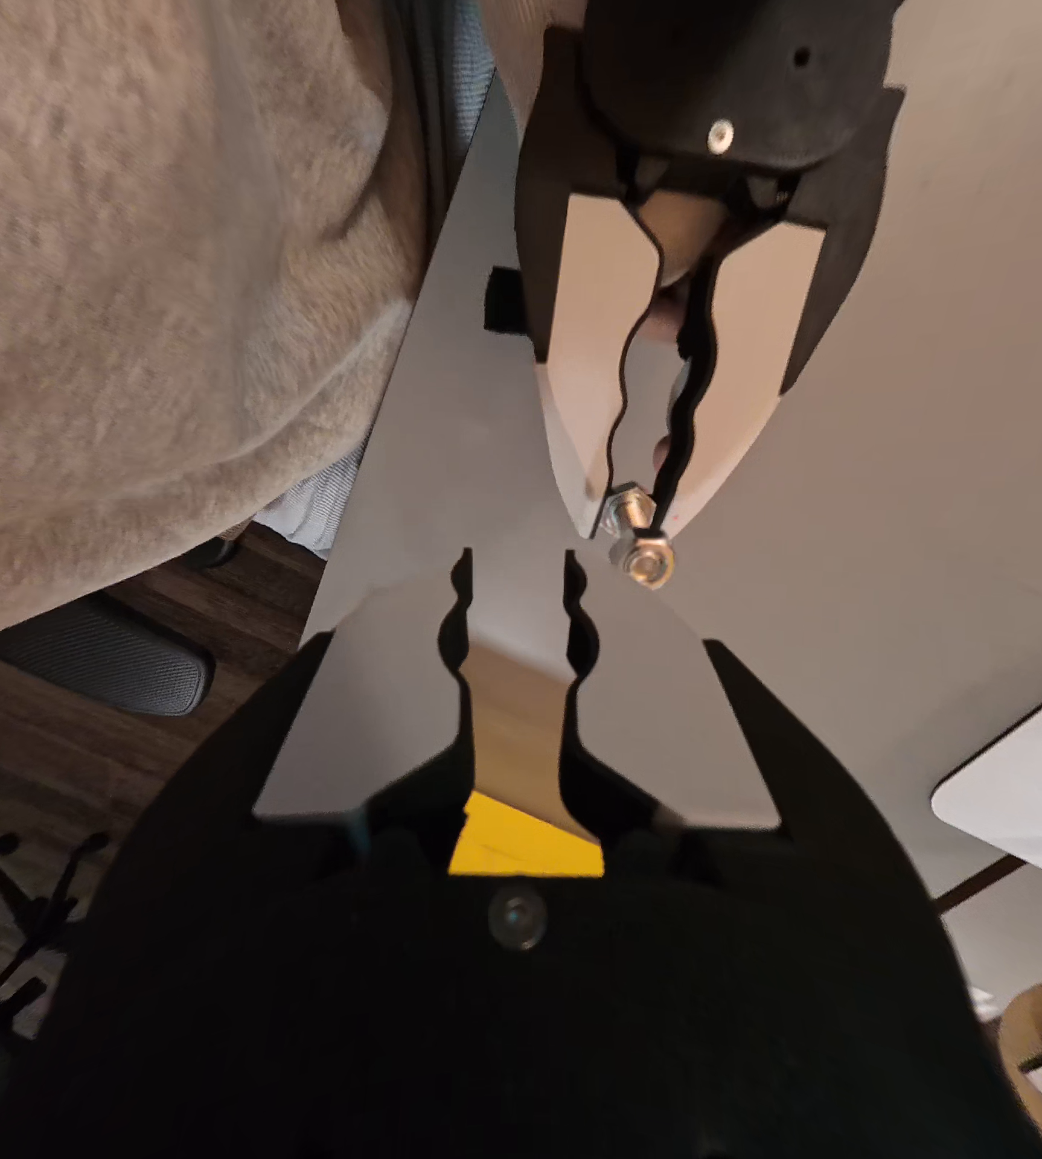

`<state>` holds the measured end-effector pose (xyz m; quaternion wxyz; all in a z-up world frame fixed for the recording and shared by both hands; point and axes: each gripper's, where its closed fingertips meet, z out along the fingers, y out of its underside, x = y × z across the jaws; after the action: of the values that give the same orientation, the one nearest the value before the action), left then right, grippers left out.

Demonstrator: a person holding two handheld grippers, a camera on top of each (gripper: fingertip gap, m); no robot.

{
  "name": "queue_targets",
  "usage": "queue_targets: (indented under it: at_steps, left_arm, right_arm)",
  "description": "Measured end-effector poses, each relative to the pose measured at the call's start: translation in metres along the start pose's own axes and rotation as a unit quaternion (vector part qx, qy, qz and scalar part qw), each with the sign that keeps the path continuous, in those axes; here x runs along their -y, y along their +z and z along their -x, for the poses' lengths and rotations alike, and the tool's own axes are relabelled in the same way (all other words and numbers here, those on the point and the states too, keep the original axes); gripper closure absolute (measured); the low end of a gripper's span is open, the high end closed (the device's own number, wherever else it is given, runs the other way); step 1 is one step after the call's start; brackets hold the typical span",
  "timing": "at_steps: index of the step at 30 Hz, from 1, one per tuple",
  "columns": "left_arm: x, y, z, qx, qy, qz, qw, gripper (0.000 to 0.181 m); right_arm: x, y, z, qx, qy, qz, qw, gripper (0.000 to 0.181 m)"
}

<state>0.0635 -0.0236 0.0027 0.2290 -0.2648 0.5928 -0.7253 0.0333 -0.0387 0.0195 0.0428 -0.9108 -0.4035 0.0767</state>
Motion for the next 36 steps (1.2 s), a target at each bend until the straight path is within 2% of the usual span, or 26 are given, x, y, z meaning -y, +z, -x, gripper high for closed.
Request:
queue_targets:
  at_steps: [4, 8, 12, 14, 19, 24, 28, 32, 36]
  left_arm:
    - [0.0, 0.0, 0.0, -0.001, 0.002, 0.001, 1.0, 0.162]
    - [0.003, 0.001, -0.005, -0.009, 0.006, -0.008, 1.0, 0.162]
    - [0.003, 0.0, 0.0, -0.001, 0.001, -0.007, 1.0, 0.162]
    - [0.002, 0.0, 0.002, 0.005, -0.001, -0.006, 1.0, 0.162]
    - [0.001, 0.0, 0.003, 0.006, -0.002, -0.003, 1.0, 0.162]
    - [0.001, 0.0, 0.005, 0.009, -0.003, -0.003, 1.0, 0.162]
    - [0.004, 0.001, -0.001, -0.002, -0.002, -0.013, 1.0, 0.162]
    - [0.003, -0.001, 0.005, 0.008, -0.007, -0.011, 1.0, 0.162]
    - [0.004, -0.001, 0.004, 0.006, -0.006, -0.011, 1.0, 0.162]
  right_arm:
    - [0.014, -0.006, -0.007, -0.018, -0.009, -0.034, 0.999, 0.15]
    - [0.006, -0.006, -0.023, -0.056, -0.012, -0.018, 0.998, 0.144]
    - [-0.012, -0.001, -0.022, -0.039, 0.013, 0.017, 0.999, 0.143]
    - [-0.018, 0.001, -0.015, -0.02, 0.017, 0.031, 0.999, 0.148]
    - [-0.001, 0.001, -0.003, 0.005, 0.007, -0.01, 1.0, 0.154]
    - [0.014, -0.009, -0.012, -0.023, 0.0, -0.056, 0.998, 0.149]
    - [0.001, -0.007, -0.026, -0.059, 0.007, -0.026, 0.998, 0.142]
    - [-0.013, 0.0, -0.017, -0.025, 0.022, 0.007, 0.999, 0.15]
    - [-0.002, -0.001, -0.007, -0.002, 0.013, -0.02, 1.0, 0.152]
